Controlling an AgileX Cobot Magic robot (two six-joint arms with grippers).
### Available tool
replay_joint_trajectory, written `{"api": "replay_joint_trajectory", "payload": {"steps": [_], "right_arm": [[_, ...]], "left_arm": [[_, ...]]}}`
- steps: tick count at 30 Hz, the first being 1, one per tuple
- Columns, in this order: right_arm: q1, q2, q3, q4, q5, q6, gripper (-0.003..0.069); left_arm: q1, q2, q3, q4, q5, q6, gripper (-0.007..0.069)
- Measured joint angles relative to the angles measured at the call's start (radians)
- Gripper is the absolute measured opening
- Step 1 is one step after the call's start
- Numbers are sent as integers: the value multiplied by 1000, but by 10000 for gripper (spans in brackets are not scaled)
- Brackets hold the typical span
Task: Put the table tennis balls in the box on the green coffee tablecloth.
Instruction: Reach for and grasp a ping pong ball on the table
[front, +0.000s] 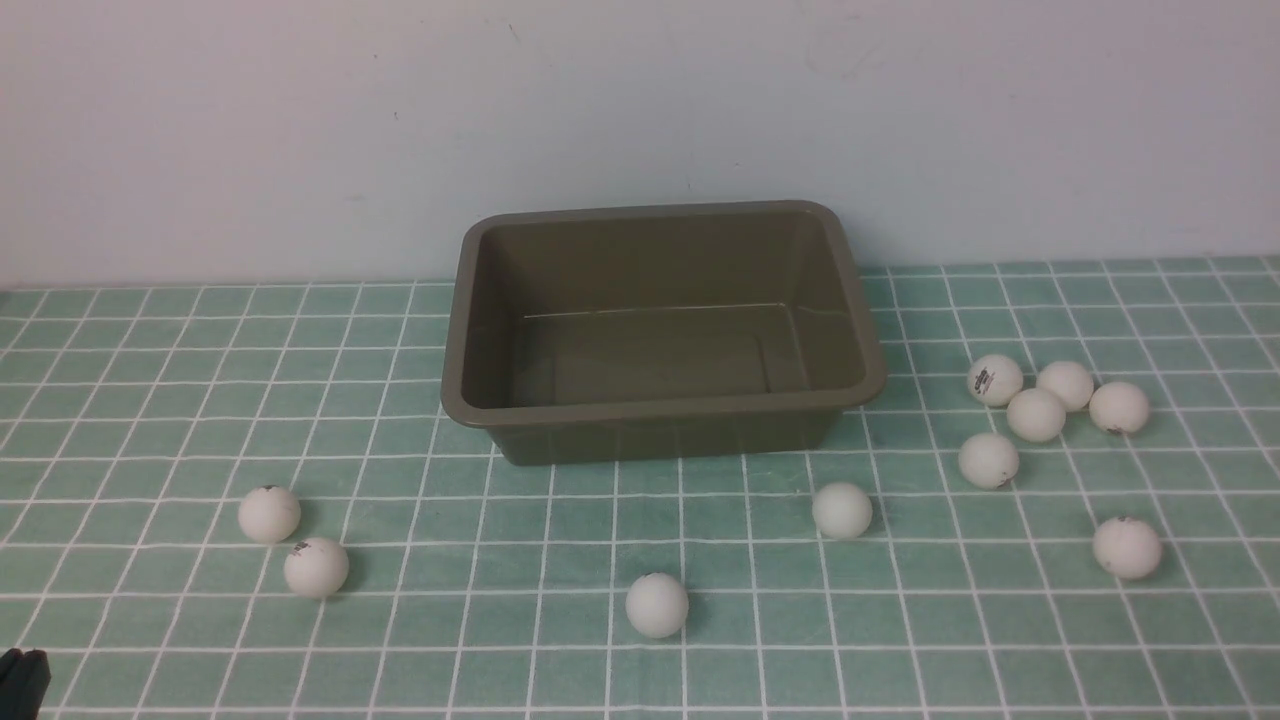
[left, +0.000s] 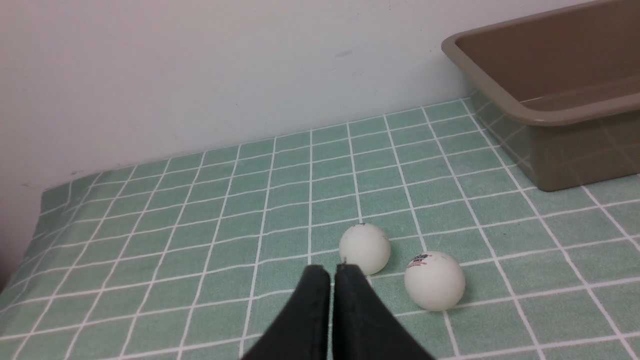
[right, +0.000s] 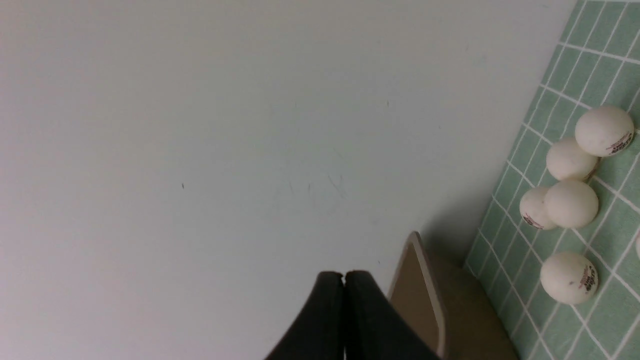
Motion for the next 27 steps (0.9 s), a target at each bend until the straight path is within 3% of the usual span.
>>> {"api": "replay_joint_trajectory", "payload": {"steps": [7,15,18,24,27], "right_arm": [[0,0,0,128,-109,0,-18],[0,0,-3,130,-92,-63,-18],[0,0,-44,85,12,-241,-18],[0,43,-274,34,260,-828,-18],[0,123,-366,37,310,-945,-18]], "left_arm": [[0,0,0,0,0,0,-4],[0,0,0,0,0,0,-4],[0,0,0,0,0,0,-4],[0,0,0,0,0,0,-4],[0,0,0,0,0,0,-4]]}}
